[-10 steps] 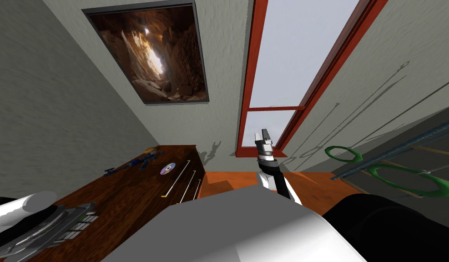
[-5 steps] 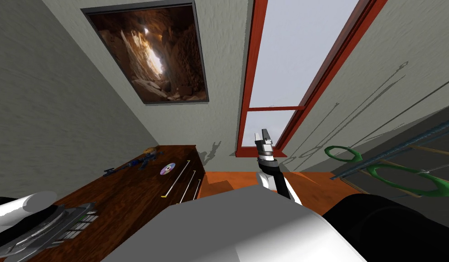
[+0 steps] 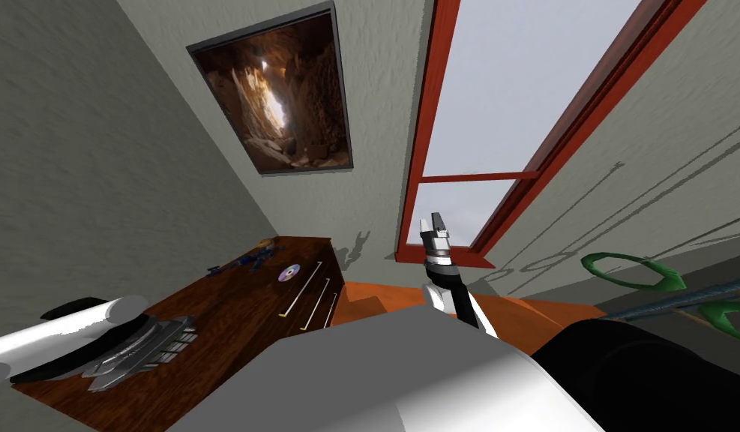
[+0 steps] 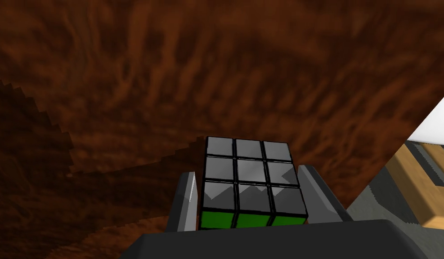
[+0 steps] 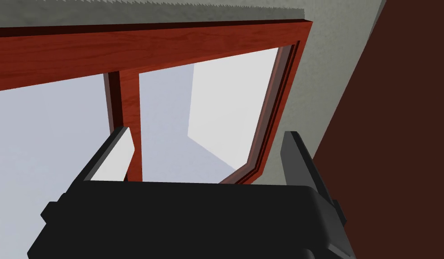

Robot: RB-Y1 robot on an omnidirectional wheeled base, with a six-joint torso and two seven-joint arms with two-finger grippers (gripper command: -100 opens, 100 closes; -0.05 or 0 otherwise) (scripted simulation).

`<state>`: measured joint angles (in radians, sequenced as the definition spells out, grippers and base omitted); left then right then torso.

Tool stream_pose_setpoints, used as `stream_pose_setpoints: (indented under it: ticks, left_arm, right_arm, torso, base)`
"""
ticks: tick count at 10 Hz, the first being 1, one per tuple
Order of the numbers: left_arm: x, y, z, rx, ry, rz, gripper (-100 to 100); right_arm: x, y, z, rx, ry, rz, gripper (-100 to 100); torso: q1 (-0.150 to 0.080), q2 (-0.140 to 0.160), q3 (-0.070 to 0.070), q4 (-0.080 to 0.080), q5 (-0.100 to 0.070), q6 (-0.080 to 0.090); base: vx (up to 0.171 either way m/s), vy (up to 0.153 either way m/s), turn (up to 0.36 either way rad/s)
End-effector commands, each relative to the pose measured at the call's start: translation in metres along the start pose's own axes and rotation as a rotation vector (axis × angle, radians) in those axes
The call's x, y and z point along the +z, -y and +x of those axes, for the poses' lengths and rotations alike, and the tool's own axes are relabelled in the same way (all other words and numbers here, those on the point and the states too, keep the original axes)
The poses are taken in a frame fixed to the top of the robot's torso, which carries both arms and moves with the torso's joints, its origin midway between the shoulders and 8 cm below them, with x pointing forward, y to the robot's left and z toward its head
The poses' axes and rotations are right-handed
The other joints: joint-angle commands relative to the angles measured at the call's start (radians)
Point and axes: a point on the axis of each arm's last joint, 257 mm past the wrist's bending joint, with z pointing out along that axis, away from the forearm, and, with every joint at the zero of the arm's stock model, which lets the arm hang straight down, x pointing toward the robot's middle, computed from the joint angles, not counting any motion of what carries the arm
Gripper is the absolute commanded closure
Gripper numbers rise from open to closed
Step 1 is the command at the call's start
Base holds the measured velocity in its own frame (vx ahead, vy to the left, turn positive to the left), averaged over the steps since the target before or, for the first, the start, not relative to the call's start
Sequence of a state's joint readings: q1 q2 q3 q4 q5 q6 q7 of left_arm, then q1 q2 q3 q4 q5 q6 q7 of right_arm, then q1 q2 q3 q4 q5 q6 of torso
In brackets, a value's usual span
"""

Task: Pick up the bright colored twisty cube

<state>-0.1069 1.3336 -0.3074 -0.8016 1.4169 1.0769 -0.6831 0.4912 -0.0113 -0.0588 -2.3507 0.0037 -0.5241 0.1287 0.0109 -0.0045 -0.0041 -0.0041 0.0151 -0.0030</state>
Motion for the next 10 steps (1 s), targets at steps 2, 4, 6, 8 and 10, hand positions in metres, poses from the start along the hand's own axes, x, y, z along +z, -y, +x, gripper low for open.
stream_pose_setpoints:
  ticks: [2, 4, 6, 8, 10]
  left_arm:
    - [0.002, 0.023, 0.022, 0.052, -0.022, 0.005, 100]
    - [0.001, 0.046, 0.042, 0.092, -0.043, 0.017, 100]
    - [-0.002, 0.069, 0.061, 0.130, -0.060, 0.032, 100]
    - [-0.007, 0.090, 0.078, 0.169, -0.067, 0.042, 100]
    - [-0.007, 0.088, 0.070, 0.181, -0.038, 0.028, 100]
  right_arm:
    - [0.000, 0.000, 0.000, 0.000, 0.000, 0.000, 0]
    - [0.000, 0.000, 0.000, 0.000, 0.000, 0.000, 0]
    - [0.000, 0.000, 0.000, 0.000, 0.000, 0.000, 0]
    - [0.000, 0.000, 0.000, 0.000, 0.000, 0.000, 0]
    - [0.000, 0.000, 0.000, 0.000, 0.000, 0.000, 0]
  torso:
    - [0.001, 0.000, 0.000, 0.000, 0.002, -0.002]
    - [0.003, -0.001, -0.001, -0.001, 0.004, -0.002]
    - [0.003, -0.002, -0.002, -0.001, 0.005, 0.001]
    - [0.004, -0.002, -0.002, -0.002, 0.006, 0.000]
    - [0.005, -0.003, -0.002, -0.002, 0.006, 0.000]
  base:
    - [0.023, 0.024, 0.215]
    - [0.030, 0.022, 0.205]
    - [0.014, 0.008, 0.138]
    - [0.035, 0.015, 0.195]
    - [0.025, 0.018, 0.067]
